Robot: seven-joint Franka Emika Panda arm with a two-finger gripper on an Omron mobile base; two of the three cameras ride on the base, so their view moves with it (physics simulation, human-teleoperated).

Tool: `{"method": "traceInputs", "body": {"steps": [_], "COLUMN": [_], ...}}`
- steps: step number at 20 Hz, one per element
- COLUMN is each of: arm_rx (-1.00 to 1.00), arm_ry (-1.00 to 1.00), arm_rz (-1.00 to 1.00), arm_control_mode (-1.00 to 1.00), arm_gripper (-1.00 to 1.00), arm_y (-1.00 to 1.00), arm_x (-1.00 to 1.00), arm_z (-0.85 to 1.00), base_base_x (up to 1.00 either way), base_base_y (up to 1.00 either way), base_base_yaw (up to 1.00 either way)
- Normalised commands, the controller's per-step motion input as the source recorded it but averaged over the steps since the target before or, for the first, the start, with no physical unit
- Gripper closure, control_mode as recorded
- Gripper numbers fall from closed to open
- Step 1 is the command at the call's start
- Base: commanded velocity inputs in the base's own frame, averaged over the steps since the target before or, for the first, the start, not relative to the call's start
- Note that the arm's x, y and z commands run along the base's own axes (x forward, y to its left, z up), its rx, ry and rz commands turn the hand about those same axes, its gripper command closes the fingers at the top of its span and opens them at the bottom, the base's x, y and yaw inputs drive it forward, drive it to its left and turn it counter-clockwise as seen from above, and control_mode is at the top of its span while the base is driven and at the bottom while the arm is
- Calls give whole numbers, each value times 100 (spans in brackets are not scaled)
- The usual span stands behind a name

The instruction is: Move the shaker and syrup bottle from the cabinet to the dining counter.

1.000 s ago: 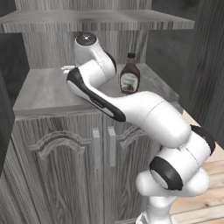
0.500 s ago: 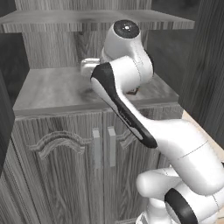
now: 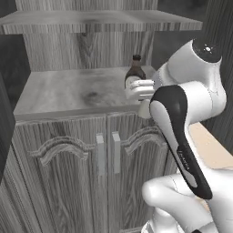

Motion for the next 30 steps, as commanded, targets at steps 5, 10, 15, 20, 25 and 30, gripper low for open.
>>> {"method": "traceInputs", "body": {"steps": [5, 10, 15, 20, 25, 30], "arm_rx": [0, 0, 0, 0, 0, 0], "arm_ry": [0, 0, 1, 0, 0, 0], "arm_rz": [9, 13, 6, 0, 0, 0], "arm_control_mode": [-100, -100, 100, 100, 100, 100], "arm_gripper": [100, 100, 100, 100, 100, 100], "arm_y": [-3, 0, 0, 0, 0, 0], "arm_x": [-69, -44, -22, 0, 0, 0], "arm_z": [-30, -30, -9, 0, 0, 0], "base_base_x": [0, 0, -32, -100, -95, -59], "base_base_y": [0, 0, 0, 1, 28, 42], "base_base_yaw": [0, 0, 4, 7, 5, 62]}}
